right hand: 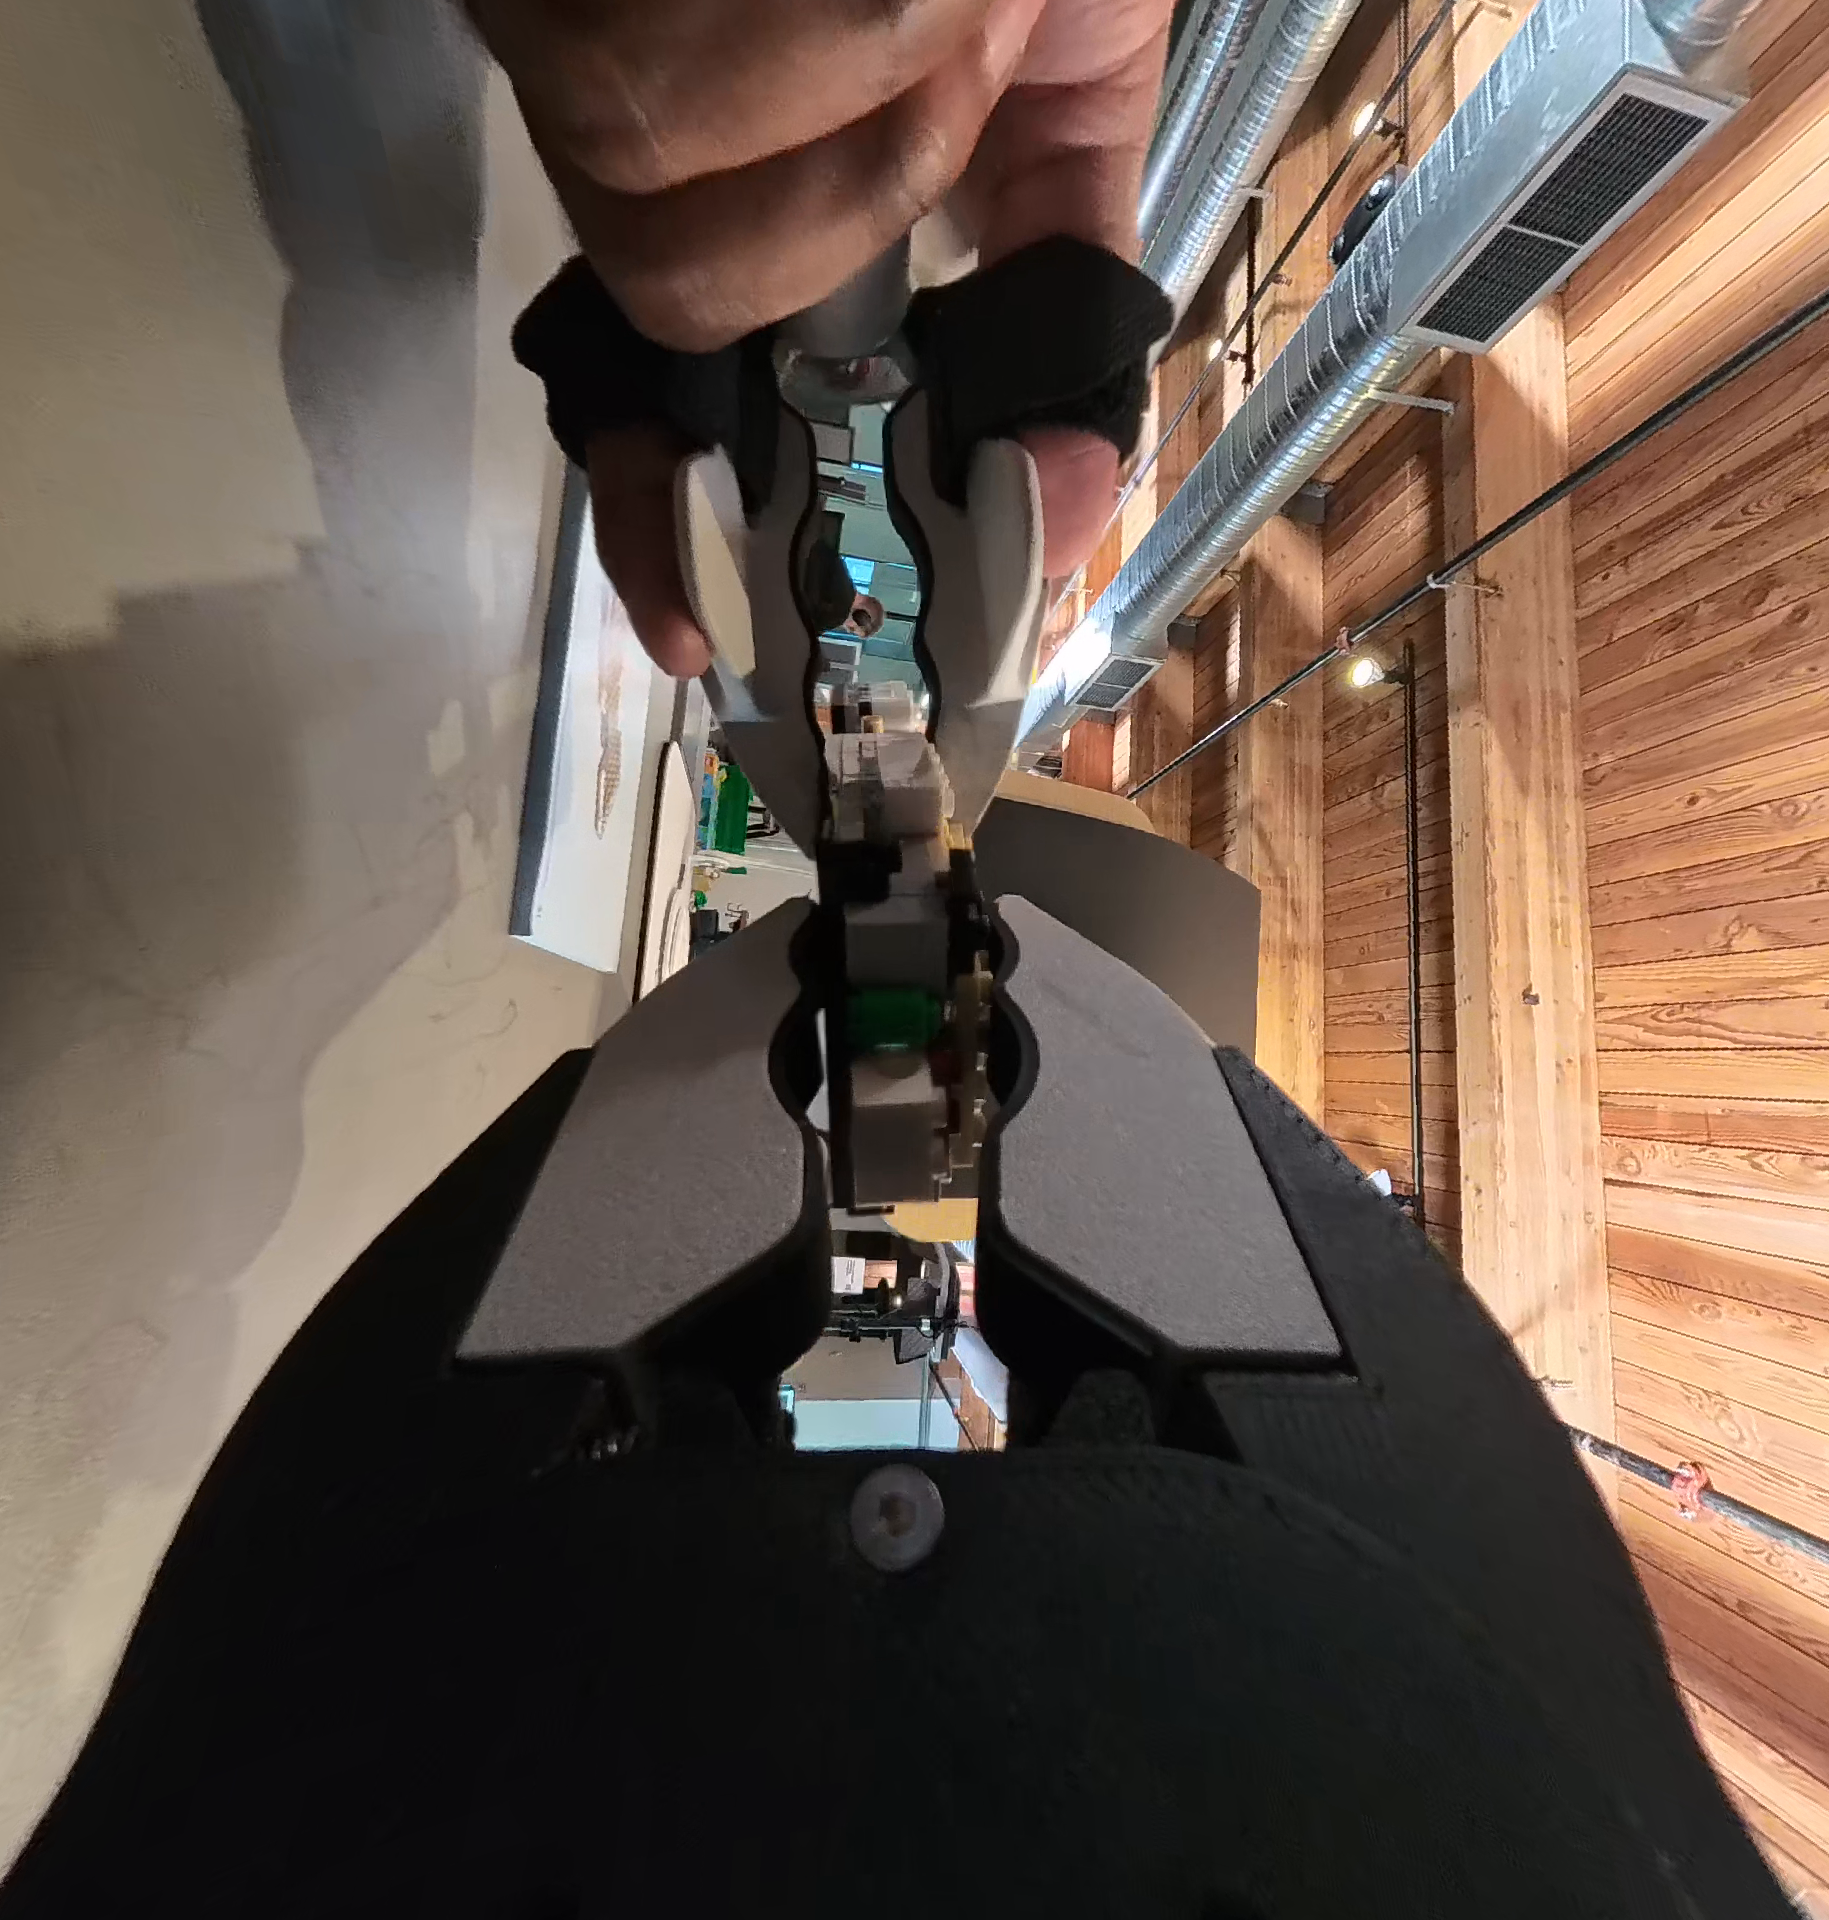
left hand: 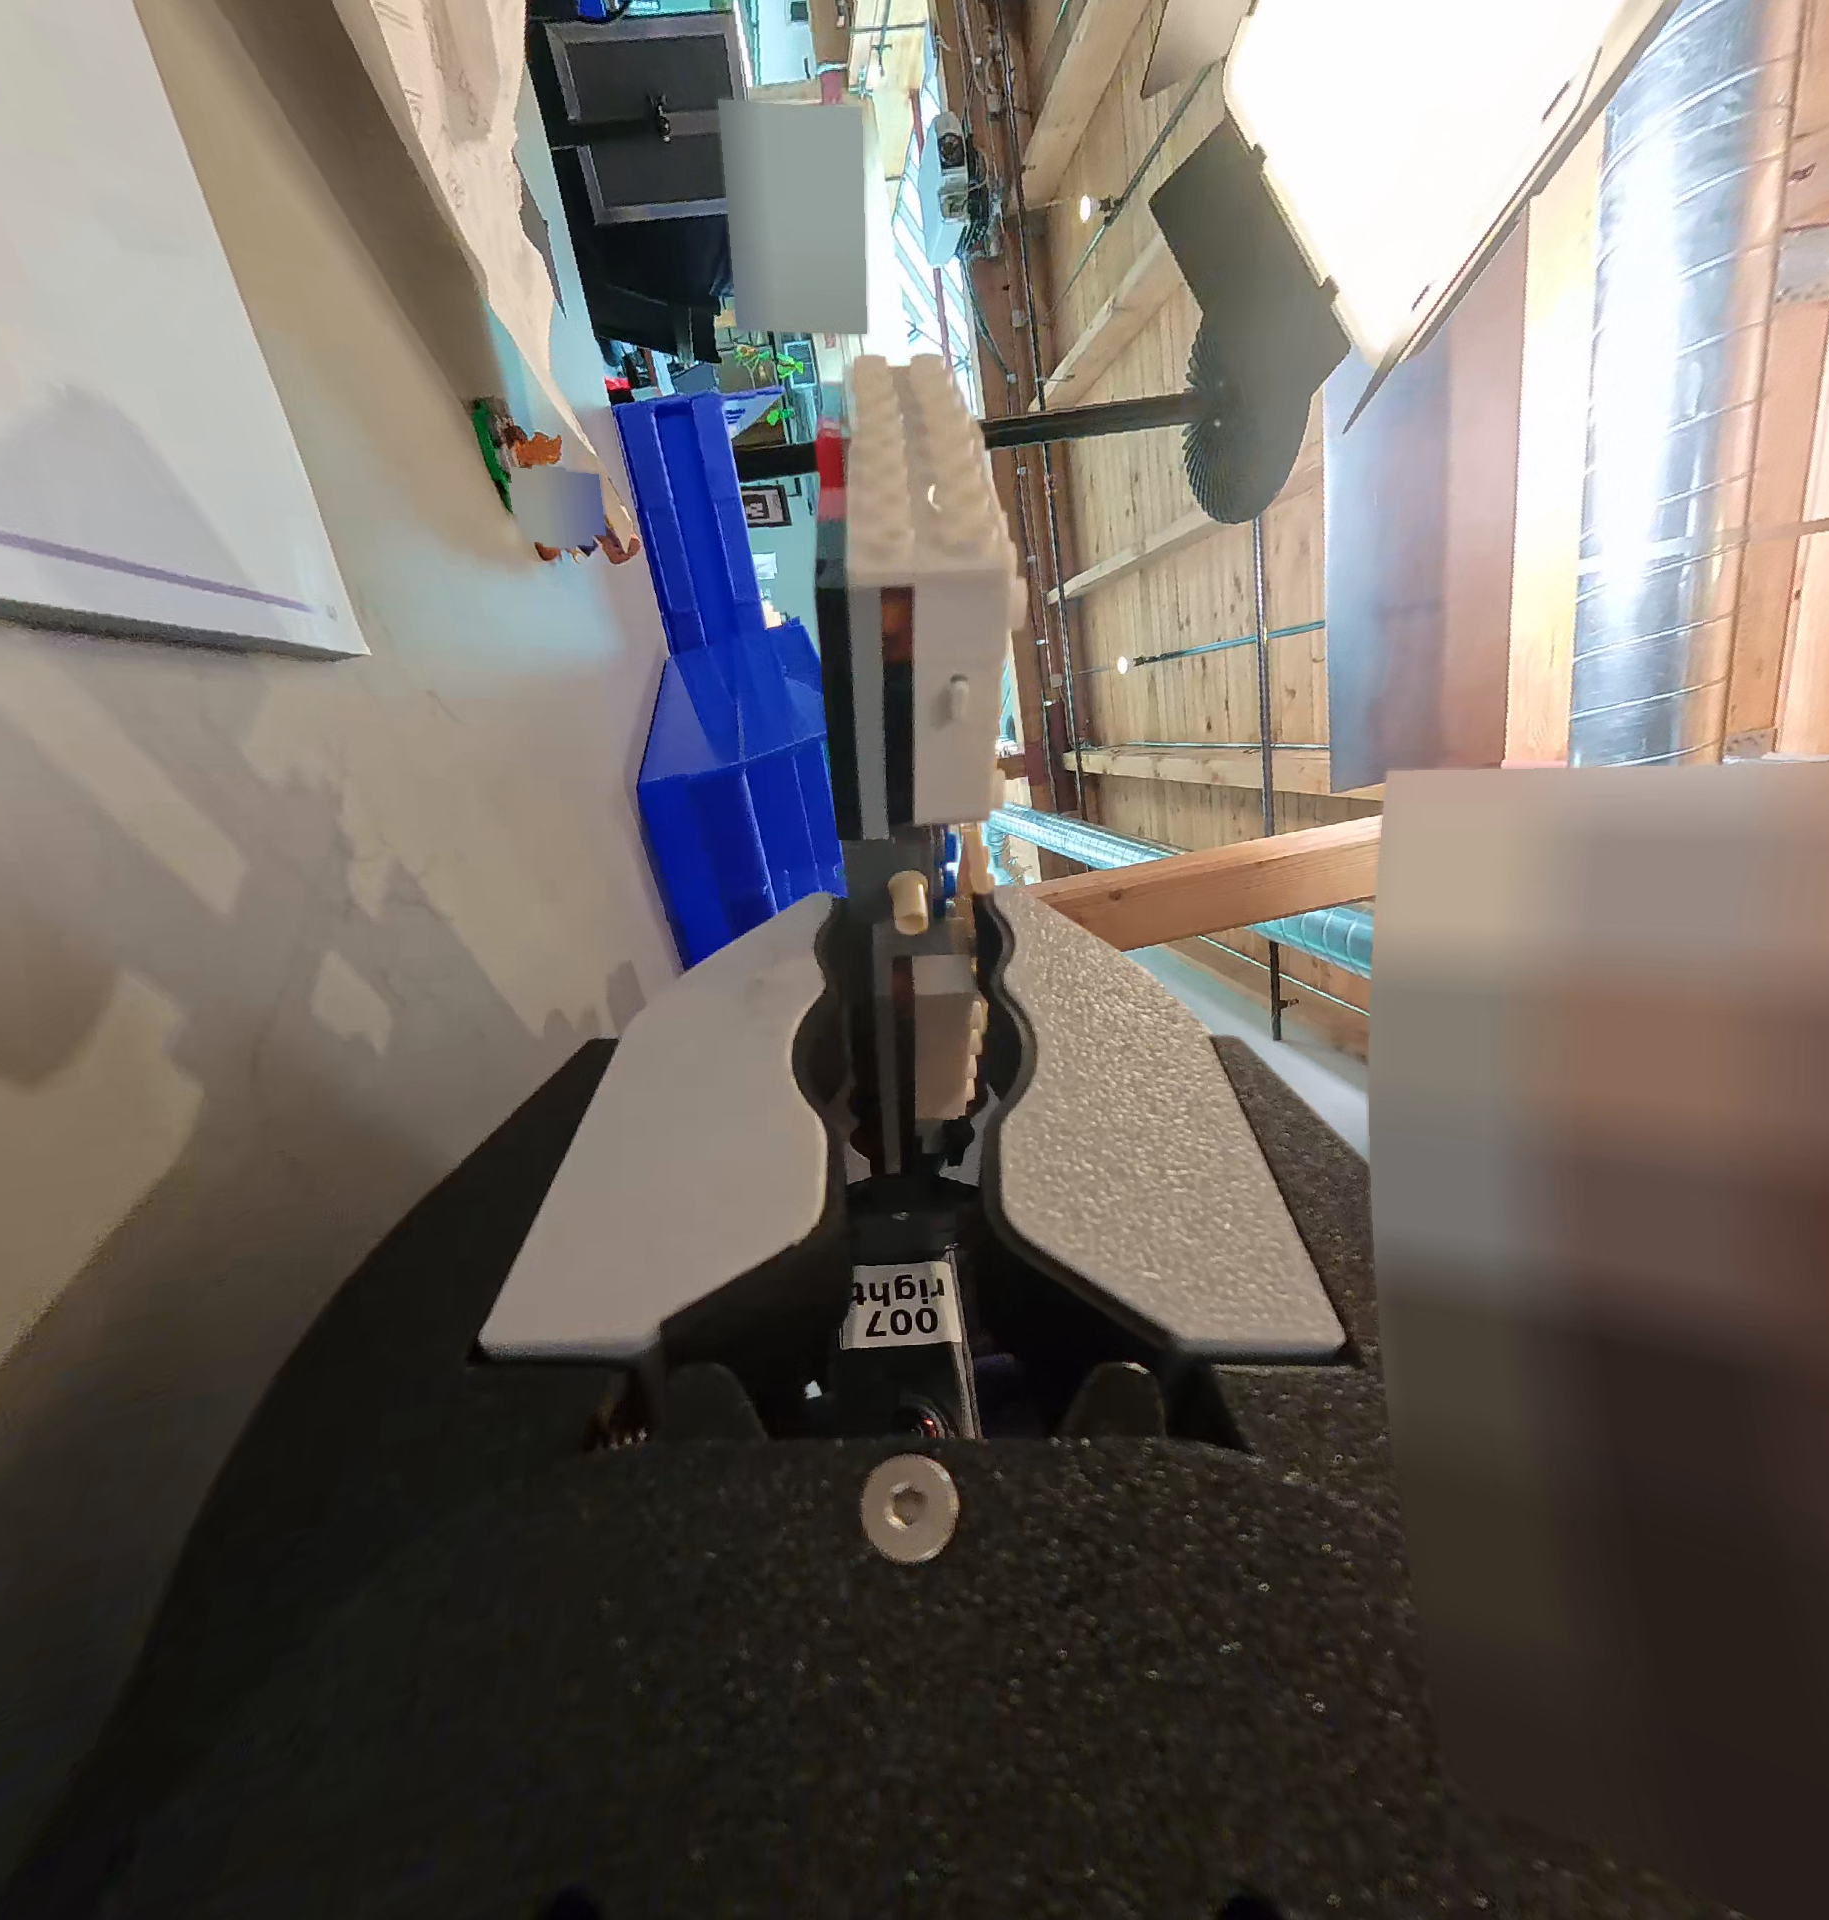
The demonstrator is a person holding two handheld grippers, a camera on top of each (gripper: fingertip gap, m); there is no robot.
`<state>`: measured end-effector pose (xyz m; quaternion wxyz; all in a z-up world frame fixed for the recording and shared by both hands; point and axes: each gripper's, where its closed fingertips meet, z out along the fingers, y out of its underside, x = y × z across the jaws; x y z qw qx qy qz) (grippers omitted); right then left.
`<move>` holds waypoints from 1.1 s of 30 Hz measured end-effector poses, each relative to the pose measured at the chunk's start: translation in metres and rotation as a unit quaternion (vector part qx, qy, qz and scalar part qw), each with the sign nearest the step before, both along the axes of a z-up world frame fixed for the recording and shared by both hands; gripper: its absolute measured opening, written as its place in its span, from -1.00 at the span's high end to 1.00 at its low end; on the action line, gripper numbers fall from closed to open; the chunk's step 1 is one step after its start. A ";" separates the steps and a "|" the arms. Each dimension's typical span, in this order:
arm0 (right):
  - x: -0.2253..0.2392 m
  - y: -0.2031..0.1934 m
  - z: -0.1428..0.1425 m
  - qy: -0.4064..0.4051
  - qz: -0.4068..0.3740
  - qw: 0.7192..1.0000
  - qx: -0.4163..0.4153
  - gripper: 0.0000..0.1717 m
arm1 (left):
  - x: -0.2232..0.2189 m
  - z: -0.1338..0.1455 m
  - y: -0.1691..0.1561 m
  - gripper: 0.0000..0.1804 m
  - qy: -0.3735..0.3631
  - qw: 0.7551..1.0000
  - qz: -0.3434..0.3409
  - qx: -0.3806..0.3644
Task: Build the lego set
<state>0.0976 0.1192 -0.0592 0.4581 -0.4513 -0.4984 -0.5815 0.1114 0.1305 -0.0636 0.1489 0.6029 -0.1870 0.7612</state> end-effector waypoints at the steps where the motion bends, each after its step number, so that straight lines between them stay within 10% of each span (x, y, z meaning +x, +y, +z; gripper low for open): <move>1: 0.000 0.000 0.000 0.002 0.001 1.000 -0.001 0.68 | 0.000 0.000 0.000 0.77 0.001 1.000 0.001 -0.003; 33: -0.008 -0.016 -0.025 0.076 0.025 0.991 -0.104 0.51 | -0.002 -0.013 0.034 0.76 0.027 0.997 0.064 0.015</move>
